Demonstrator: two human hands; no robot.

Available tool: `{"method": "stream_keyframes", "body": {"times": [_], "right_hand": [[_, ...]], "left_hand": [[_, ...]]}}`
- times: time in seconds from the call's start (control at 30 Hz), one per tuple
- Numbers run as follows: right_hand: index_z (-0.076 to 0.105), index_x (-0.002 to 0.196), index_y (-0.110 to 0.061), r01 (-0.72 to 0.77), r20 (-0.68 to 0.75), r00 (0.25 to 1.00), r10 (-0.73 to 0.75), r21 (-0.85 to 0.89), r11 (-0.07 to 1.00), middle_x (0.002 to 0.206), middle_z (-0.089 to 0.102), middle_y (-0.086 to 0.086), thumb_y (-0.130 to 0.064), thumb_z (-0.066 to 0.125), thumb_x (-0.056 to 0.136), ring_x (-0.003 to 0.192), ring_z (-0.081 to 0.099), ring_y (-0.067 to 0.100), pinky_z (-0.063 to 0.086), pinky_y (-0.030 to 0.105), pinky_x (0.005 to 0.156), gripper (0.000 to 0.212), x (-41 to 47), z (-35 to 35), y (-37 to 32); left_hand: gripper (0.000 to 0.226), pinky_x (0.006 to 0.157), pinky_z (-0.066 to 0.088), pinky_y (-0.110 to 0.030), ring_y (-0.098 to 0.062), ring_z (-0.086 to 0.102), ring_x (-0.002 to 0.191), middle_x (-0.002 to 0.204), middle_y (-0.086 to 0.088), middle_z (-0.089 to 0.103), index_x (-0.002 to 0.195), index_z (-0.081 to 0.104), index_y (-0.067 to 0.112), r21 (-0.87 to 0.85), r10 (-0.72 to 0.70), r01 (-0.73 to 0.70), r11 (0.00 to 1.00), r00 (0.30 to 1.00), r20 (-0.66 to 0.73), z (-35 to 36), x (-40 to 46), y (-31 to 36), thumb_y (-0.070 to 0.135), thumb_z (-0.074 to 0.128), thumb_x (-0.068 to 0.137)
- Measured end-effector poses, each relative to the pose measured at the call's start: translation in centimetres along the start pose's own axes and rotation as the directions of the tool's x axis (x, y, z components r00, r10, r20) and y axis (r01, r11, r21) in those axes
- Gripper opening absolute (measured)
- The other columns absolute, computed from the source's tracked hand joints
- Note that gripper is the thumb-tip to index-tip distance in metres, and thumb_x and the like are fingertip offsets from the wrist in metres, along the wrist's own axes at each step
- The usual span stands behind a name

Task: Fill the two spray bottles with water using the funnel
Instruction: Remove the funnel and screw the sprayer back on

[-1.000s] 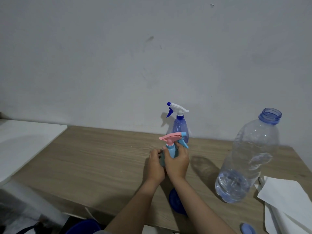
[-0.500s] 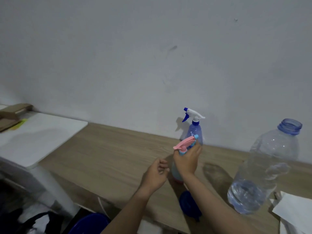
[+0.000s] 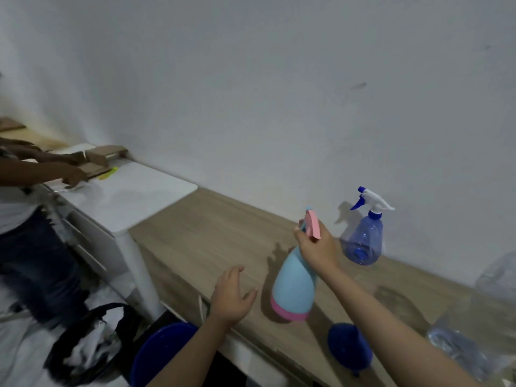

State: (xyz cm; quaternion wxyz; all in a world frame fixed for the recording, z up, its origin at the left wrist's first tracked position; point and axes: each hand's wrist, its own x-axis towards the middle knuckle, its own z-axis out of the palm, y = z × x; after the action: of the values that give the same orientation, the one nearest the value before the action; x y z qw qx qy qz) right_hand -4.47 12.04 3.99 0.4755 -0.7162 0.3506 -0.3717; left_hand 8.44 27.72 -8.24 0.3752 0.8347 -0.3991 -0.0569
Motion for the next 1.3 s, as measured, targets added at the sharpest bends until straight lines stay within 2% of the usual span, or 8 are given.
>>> {"method": "stream_keyframes", "body": {"times": [0.1,0.33,0.53,0.73,0.83,0.97,1.1,1.3], "right_hand": [[0.065,0.083,-0.007,-0.068,0.178,0.979,0.097,-0.16,0.985,0.069,0.057,0.001,-0.023,0.063,0.087,0.071,0.054,0.019,0.035,0.019,0.05,0.016,-1.6,1.5,0.9],[0.065,0.102,-0.02,-0.16,0.422,0.859,0.289,-0.315,0.936,0.086,0.062,0.001,-0.026,0.059,0.088,0.07,0.055,0.008,0.039,0.014,0.057,0.016,-4.1,4.2,3.3],[0.065,0.082,-0.013,-0.239,0.382,0.839,0.388,-0.381,0.893,0.08,0.061,0.007,-0.024,0.059,0.085,0.062,0.052,0.01,0.036,0.019,0.052,0.012,-3.7,5.0,4.0],[0.062,0.079,-0.016,-0.193,0.397,0.854,0.337,-0.36,0.913,0.072,0.06,0.001,-0.027,0.059,0.086,0.073,0.057,0.02,0.04,0.027,0.062,0.013,-3.7,5.2,3.1],[0.062,0.085,-0.02,-0.135,0.33,0.915,0.231,-0.288,0.948,0.083,0.068,0.005,-0.031,0.062,0.085,0.083,0.063,0.024,0.047,0.032,0.076,0.011,-3.2,5.1,2.7],[0.063,0.098,-0.02,-0.029,0.214,0.974,0.071,-0.193,0.981,0.081,0.065,-0.003,-0.033,0.064,0.085,0.078,0.06,0.017,0.038,0.027,0.069,0.018,-2.6,4.3,1.6],[0.061,0.105,-0.023,0.035,0.136,0.991,-0.019,-0.116,0.993,0.084,0.067,-0.003,-0.034,0.065,0.086,0.076,0.06,0.013,0.038,0.024,0.07,0.022,-1.7,3.2,0.5],[0.051,0.119,-0.023,0.096,-0.049,0.994,-0.095,0.035,0.995,0.079,0.066,-0.002,-0.039,0.065,0.087,0.068,0.063,0.008,0.047,0.022,0.066,0.038,-0.7,1.6,-0.1]], "left_hand": [[0.092,0.105,0.038,-0.04,-0.027,0.05,0.124,0.133,-0.011,0.052,0.137,0.043,0.007,0.148,-0.042,0.046,0.988,0.999,-0.035,-1.3,-0.7,-2.0,0.066,0.042,0.067],[0.109,0.112,0.031,-0.044,-0.026,0.034,0.138,0.149,-0.011,0.038,0.145,0.034,0.008,0.243,-0.133,0.13,0.961,0.991,-0.003,-2.9,-3.0,-4.7,0.081,0.035,0.063],[0.122,0.113,0.032,-0.041,-0.028,0.038,0.137,0.146,-0.013,0.043,0.143,0.038,0.002,0.262,-0.097,0.1,0.96,0.995,-0.025,-3.4,-4.5,-5.9,0.094,0.018,0.064],[0.11,0.111,0.034,-0.038,-0.023,0.04,0.134,0.144,-0.01,0.043,0.143,0.036,0.006,0.135,-0.085,0.091,0.987,0.995,-0.051,-3.5,-4.8,-5.1,0.086,0.039,0.068],[0.098,0.109,0.036,-0.034,-0.016,0.042,0.13,0.141,-0.005,0.045,0.142,0.036,0.011,-0.066,-0.113,0.109,0.992,0.992,-0.057,-3.2,-4.5,-2.4,0.069,0.054,0.066],[0.097,0.109,0.038,-0.031,-0.008,0.044,0.129,0.14,0.002,0.046,0.141,0.036,0.021,-0.352,-0.121,0.129,0.927,0.992,0.045,-1.9,-4.0,1.6,0.064,0.066,0.06],[0.089,0.101,0.047,-0.034,-0.002,0.053,0.118,0.13,0.01,0.053,0.132,0.033,0.047,-0.421,-0.012,0.082,0.903,0.986,0.167,-0.2,-4.1,4.2,0.069,0.075,0.057],[0.081,0.089,0.054,-0.039,-0.006,0.059,0.109,0.122,0.014,0.057,0.132,0.04,0.043,-0.503,0.092,-0.015,0.864,0.987,0.128,0.7,-2.9,7.3,0.049,0.082,0.063]]}}
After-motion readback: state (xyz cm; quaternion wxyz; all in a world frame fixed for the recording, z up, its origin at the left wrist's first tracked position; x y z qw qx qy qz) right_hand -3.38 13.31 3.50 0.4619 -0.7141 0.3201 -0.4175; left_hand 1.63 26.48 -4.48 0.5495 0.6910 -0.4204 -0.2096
